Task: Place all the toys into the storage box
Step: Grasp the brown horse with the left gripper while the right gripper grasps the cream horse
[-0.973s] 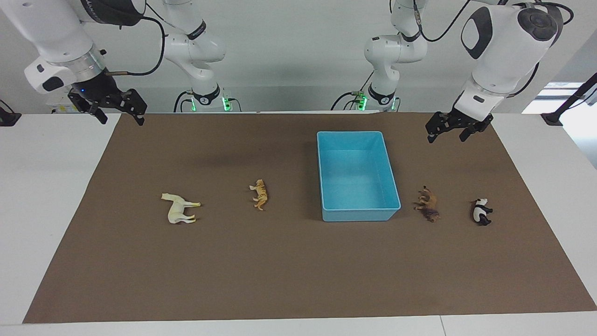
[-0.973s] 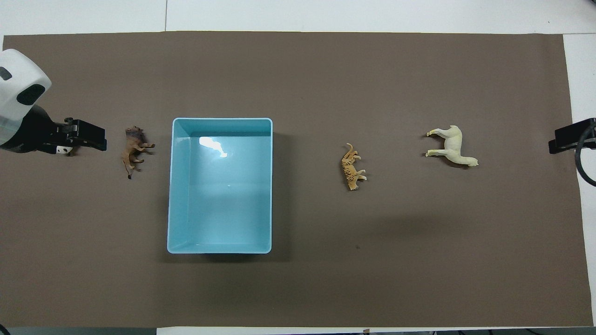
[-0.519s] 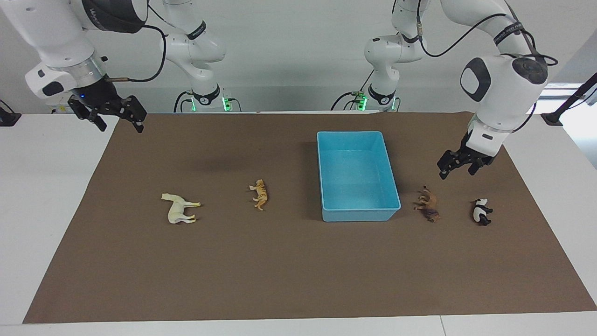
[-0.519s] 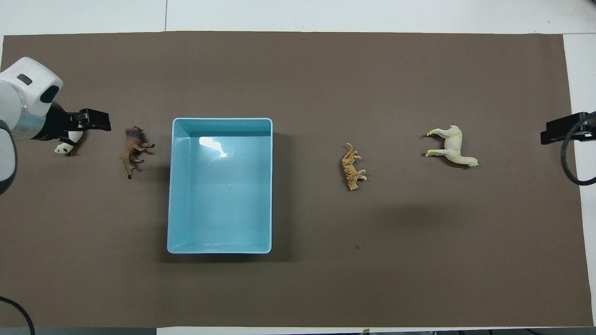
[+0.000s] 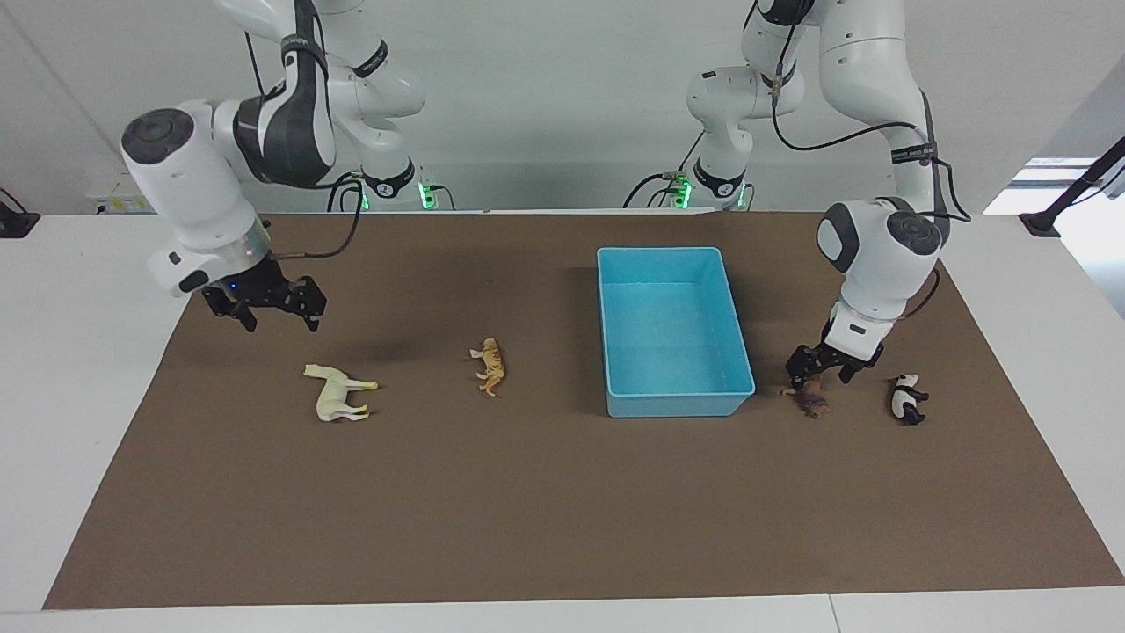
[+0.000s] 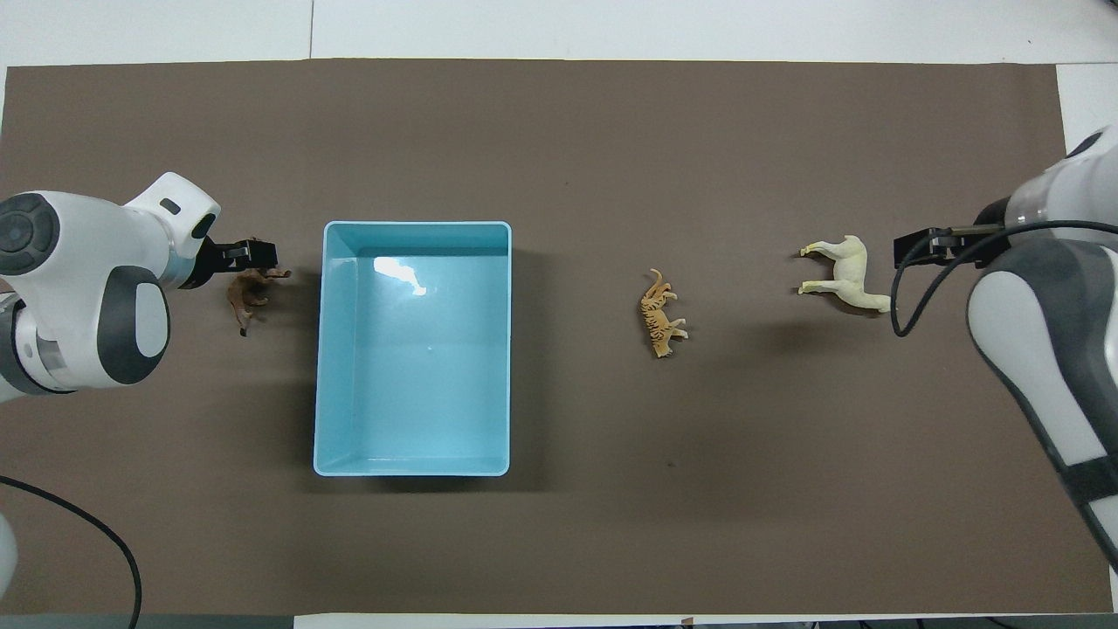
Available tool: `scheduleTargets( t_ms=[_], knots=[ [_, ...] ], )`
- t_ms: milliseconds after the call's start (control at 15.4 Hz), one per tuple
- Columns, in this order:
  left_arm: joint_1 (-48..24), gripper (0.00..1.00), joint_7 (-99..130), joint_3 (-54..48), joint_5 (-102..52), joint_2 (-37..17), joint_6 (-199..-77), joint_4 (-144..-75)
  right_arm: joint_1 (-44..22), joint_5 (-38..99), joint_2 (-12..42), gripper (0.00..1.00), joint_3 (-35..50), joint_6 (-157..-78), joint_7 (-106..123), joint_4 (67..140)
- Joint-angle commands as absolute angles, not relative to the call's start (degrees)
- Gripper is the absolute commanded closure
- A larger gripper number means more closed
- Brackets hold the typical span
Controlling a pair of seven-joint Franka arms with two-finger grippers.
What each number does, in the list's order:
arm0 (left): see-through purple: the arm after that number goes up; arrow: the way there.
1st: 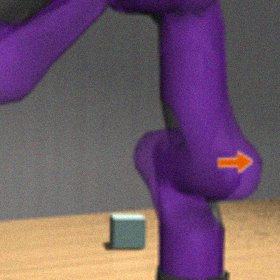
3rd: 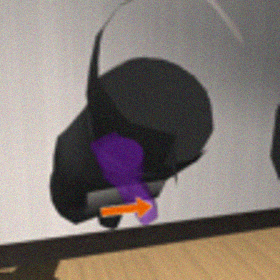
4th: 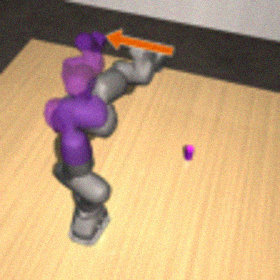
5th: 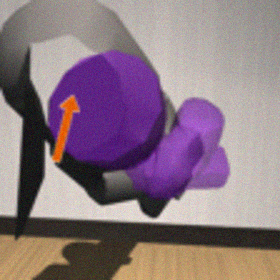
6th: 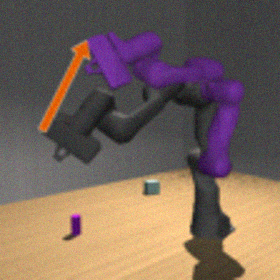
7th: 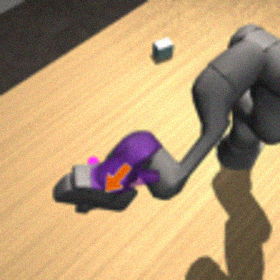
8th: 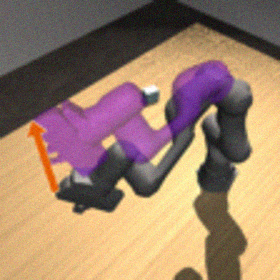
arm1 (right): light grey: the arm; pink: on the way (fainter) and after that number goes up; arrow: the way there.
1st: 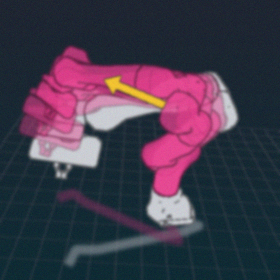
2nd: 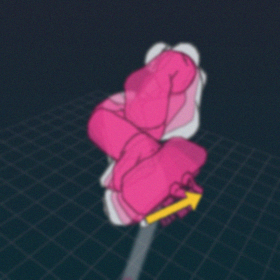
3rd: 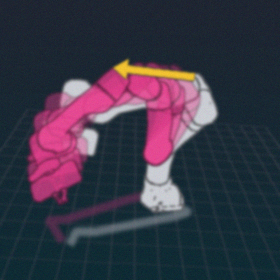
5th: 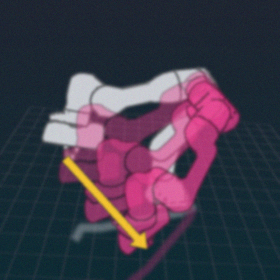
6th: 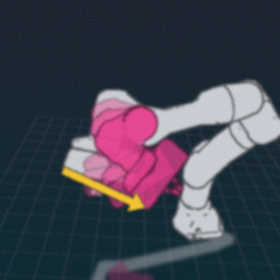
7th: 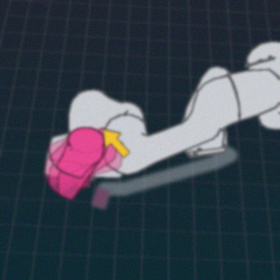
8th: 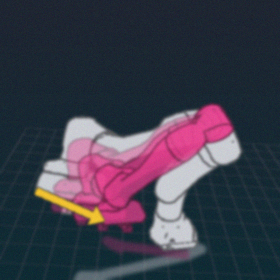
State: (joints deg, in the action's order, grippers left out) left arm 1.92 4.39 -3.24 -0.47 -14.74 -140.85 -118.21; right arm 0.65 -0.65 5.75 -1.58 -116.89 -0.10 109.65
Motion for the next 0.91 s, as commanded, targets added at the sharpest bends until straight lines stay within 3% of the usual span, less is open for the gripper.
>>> scheduleTargets(
  t_ms=[0, 65, 259, 324, 389, 714, 778, 843],
  knots=[
    [1.67, 0.0, 5.19, -3.08, 0.26, -16.25, -142.73, -117.61, -0.44, -0.53, 8.69, 0.0, -1.41, -126.42, -2.9, 113.71],
    [1.58, 0.0, 5.19, -3.08, 0.26, -17.13, -142.82, -116.99, -0.61, -0.53, 9.48, 0.0, -1.41, -130.82, -2.99, 115.64],
    [2.2, 0.0, 5.36, -3.08, 0.26, -18.8, -145.63, -116.46, -1.84, -0.53, 12.29, 0.0, -1.41, -133.5, -4.57, 116.37],
    [2.2, 0.05, 5.45, -3.08, 0.26, -19.42, -145.81, -116.11, -1.67, -0.53, 13.7, 0.0, -1.41, -135.16, -4.57, 116.37],
    [2.02, 0.13, 6.06, -3.08, 0.26, -19.95, -145.81, -116.02, -1.67, -0.53, 14.84, 0.0, -1.41, -136.48, -4.57, 116.45],
    [2.02, 0.94, 8.07, -3.16, 0.0, -20.04, -143.1, -114.27, -1.84, -0.7, 16.79, 0.0, -1.41, -137.9, -0.47, 116.72],
    [1.76, 1.0, 9.65, -3.16, 0.0, -20.13, -140.82, -112.52, -1.93, -0.7, 16.79, 0.0, -1.41, -137.99, 1.74, 116.72],
    [1.5, 1.0, 11.23, -3.16, 0.0, -20.56, -137.49, -110.06, -1.93, -0.79, 16.87, 0.0, -1.41, -138.16, 2.45, 116.72]
  ],
)
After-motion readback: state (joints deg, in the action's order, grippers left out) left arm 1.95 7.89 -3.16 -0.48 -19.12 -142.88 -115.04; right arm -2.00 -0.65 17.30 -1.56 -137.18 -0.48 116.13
